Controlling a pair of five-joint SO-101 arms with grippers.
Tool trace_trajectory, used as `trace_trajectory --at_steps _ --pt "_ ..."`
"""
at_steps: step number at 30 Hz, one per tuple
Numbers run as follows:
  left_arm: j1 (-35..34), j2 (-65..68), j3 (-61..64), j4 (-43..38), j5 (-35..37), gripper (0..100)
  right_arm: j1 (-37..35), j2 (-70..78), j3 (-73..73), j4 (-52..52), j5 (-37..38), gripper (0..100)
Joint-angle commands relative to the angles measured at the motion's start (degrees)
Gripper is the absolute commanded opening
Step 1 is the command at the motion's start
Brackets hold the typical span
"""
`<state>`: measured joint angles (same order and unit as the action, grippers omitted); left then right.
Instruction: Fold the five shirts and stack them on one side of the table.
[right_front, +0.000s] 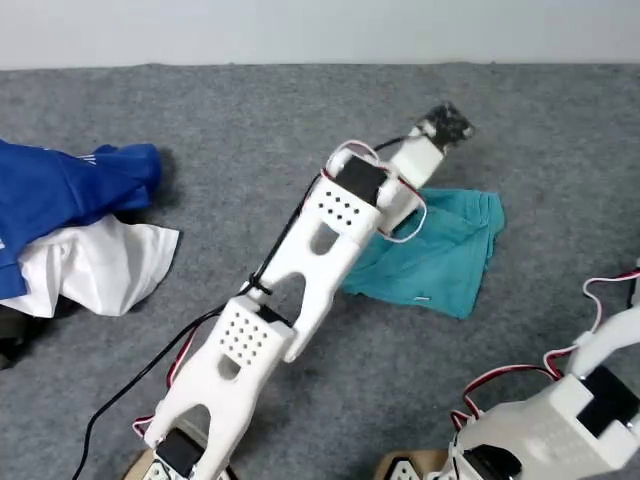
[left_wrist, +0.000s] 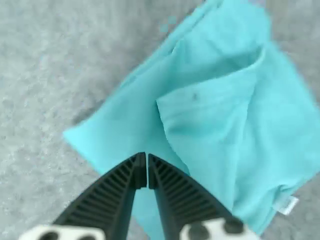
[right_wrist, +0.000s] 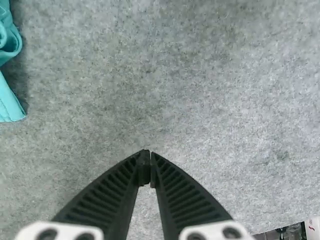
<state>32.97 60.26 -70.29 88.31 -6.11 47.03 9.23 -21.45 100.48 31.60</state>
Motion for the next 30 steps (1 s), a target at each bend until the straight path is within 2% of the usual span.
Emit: trace_trajectory --at_steps 1,7,12,18,21,30 --pt "1.2 2.2 -2.2 -0.4 -0.8 1 -0.8 -3.9 -0.5 2.3 0.4 1.2" --pt "7.9 3.8 -2.3 5.9 -2.9 1 -0.8 -3.9 -0.5 2.3 0.4 1.2" --pt "14.2 4.2 -7.9 12.5 -3.1 1 -0.8 -3.9 -0.5 2.3 0.4 1.2" --pt "19.2 0.8 -8.2 12.3 -3.1 1 -0.8 -3.9 -0.5 2.3 0.4 1.2" --pt "18.0 -1.9 -8.4 12.3 -3.2 1 -0.7 -3.9 -0.5 2.3 0.4 1.2" --pt "6.9 -5.3 -6.7 12.2 -2.8 1 -0.8 -3.9 -0.5 2.3 0.4 1.2"
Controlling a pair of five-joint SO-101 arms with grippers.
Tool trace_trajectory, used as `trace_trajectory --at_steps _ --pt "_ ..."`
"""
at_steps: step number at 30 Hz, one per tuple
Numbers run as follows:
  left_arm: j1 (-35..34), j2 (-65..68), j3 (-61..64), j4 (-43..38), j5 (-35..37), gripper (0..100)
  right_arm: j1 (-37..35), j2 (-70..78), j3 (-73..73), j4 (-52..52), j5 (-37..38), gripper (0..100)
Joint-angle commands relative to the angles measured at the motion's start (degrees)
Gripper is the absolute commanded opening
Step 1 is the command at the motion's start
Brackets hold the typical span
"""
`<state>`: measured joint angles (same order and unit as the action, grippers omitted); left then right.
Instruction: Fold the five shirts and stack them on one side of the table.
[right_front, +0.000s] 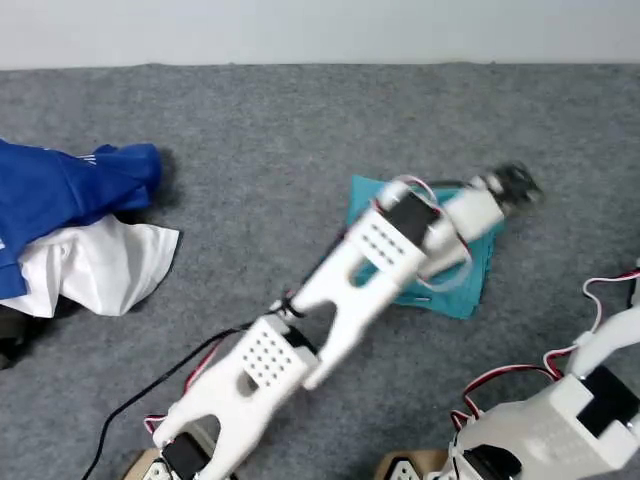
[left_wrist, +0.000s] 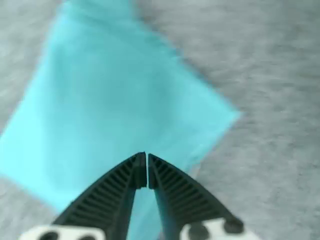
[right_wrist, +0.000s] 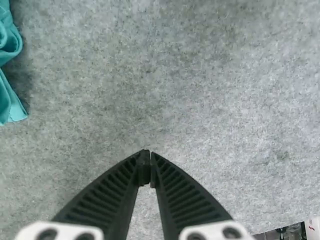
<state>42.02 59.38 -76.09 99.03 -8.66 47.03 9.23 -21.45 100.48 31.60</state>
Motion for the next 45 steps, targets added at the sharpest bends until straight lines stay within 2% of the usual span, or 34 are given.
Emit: trace_trajectory --at_steps 1,10,16,21,26,32,38,45 --pt "-2.2 -4.5 0.8 1.5 -0.3 1 -0.9 -3.9 -0.5 2.3 0.4 1.2" --pt "5.2 -4.5 21.5 1.2 -0.5 1 -2.9 -3.7 -0.5 2.3 0.4 1.2" --pt "3.9 -5.6 19.9 1.4 -0.4 1 -3.1 -3.4 -0.5 2.2 0.3 1.2" --pt "0.1 -10.1 14.6 1.5 -0.4 1 -4.8 -3.8 -0.5 2.2 0.1 1.2" --pt "-3.8 -14.8 12.2 1.5 -0.4 1 -9.9 -3.9 -0.7 2.3 -0.8 1.2" --pt "-12.7 -19.9 12.4 1.5 -0.4 1 -20.7 -3.3 0.1 2.3 -8.1 2.4" --pt "-22.2 -26.5 12.5 1.6 -0.4 2 -33.3 -0.7 0.4 0.7 -14.2 14.9" --pt "-32.5 -33.8 15.5 1.6 -0.6 2 -39.4 8.4 -1.8 -5.8 -18.8 15.1"
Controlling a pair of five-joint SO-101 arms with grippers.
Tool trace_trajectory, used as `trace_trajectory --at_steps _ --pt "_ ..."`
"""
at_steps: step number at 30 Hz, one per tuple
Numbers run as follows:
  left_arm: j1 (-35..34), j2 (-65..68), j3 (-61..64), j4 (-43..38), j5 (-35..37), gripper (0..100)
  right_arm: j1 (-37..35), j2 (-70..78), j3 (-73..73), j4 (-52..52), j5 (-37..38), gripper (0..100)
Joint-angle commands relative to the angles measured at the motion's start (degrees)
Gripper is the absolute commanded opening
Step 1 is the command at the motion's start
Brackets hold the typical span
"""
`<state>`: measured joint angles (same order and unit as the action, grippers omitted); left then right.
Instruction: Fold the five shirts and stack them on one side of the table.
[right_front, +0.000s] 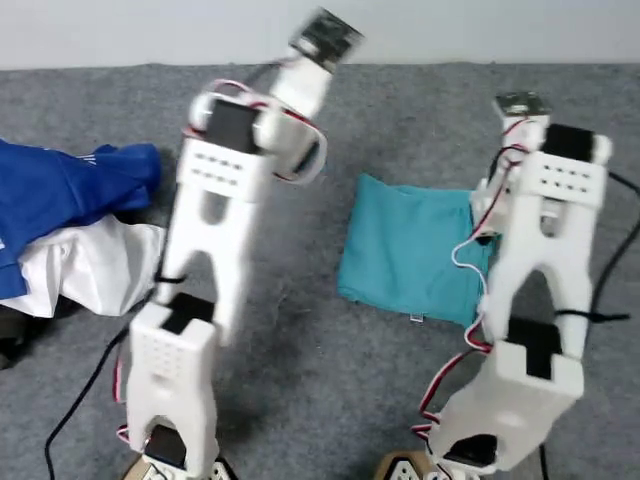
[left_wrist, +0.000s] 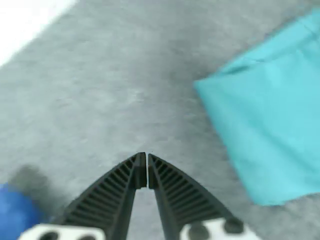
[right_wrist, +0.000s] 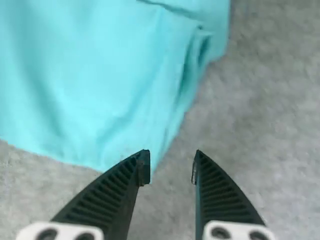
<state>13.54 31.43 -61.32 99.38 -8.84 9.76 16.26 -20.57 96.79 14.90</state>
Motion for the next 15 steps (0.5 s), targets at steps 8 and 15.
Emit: trace_trajectory --at_steps 8,15 --pt "-8.9 -11.2 11.1 1.2 -0.6 2 -2.7 11.2 -14.2 -2.9 -3.5 15.2" --pt "-8.9 -11.3 13.1 1.1 -0.6 2 -2.7 20.0 -25.1 -3.5 -3.5 15.2"
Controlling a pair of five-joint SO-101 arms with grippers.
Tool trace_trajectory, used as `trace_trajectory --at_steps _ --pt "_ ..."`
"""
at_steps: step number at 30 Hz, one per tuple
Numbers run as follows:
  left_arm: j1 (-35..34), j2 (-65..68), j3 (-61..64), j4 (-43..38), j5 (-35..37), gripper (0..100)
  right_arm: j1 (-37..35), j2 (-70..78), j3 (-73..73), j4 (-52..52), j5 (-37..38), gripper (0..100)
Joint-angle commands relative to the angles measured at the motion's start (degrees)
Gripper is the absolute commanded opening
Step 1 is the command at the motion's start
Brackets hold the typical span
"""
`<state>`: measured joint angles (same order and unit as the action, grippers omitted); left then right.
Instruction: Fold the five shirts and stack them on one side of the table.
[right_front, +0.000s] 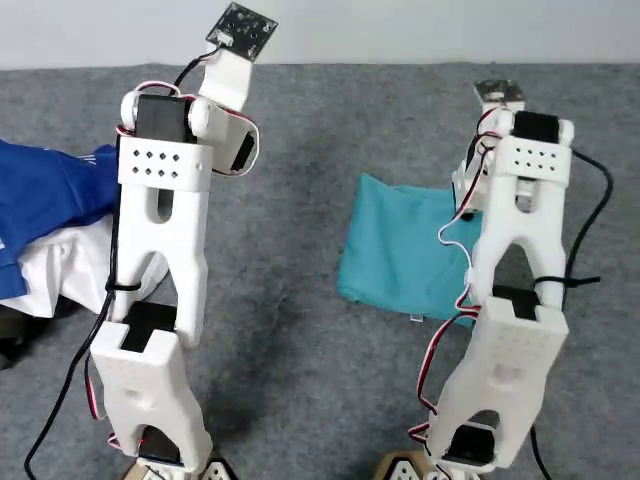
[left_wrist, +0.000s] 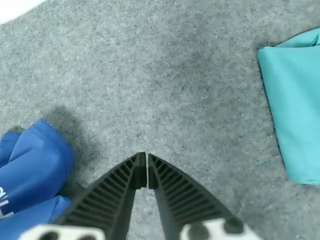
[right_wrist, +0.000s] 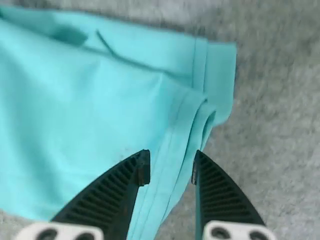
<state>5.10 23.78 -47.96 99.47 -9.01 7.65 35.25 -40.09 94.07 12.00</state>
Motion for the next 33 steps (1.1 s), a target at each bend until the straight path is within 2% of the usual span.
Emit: trace_trajectory --at_steps 1,8,33 --pt "-0.4 -3.7 -0.3 1.1 -0.4 2 -0.6 2.2 -7.1 -0.7 -0.5 15.2" --pt "-0.4 -3.6 -0.3 1.1 -0.4 2 -0.3 7.9 -14.6 0.0 -0.3 15.2" --pt "0.0 -3.6 3.8 0.9 -0.4 2 2.2 9.4 -15.2 -0.1 -0.1 15.1"
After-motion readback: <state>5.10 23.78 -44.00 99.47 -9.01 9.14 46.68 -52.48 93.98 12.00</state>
